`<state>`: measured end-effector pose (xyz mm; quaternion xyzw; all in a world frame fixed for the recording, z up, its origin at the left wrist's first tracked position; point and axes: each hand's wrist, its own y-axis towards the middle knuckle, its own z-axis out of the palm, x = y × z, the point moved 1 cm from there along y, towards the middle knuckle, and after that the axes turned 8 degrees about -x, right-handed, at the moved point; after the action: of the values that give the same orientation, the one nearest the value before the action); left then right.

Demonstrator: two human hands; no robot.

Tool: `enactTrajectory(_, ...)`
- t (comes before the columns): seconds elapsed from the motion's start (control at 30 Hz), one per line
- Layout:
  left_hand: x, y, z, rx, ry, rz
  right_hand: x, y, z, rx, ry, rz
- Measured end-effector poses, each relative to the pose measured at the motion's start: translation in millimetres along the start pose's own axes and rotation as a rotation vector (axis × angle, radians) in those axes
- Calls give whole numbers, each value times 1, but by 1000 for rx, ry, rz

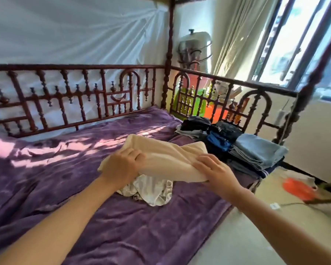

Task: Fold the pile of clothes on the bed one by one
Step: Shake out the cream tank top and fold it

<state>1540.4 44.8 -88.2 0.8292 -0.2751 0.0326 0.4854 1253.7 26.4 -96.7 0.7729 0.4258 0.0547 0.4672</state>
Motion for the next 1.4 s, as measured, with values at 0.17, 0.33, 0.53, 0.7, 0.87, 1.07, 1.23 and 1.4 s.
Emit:
enactTrajectory(0.17, -61, 91, 39, -57, -36, 64, -83, -28, -64, -26, -106, 7)
enactTrajectory(0.33, -95, 157, 75, -104, -52, 139, -148, -47, -96, 17, -199, -6)
enactTrajectory(0.53, -89, 208, 130, -153, -36, 245, -211, -48, -81, 64, -222, -6)
enactTrajectory(0.7, -50, 252, 192, -205, 6, 199, -286, -2, -44, 111, -214, -85)
enactTrajectory(0.87, -8, 282, 248, -180, -1, 76, -355, 39, 16, 148, -163, -131)
enactTrajectory(1.07, 7, 273, 340, -126, -22, 62, -407, 9, 111, 185, -45, -129)
enactTrajectory(1.23, -12, 254, 403, 11, -33, 9, -443, -33, 169, 255, 73, -138)
enactTrajectory(1.4, -27, 276, 457, 120, -6, -24, -506, -58, 230, 302, 161, -150)
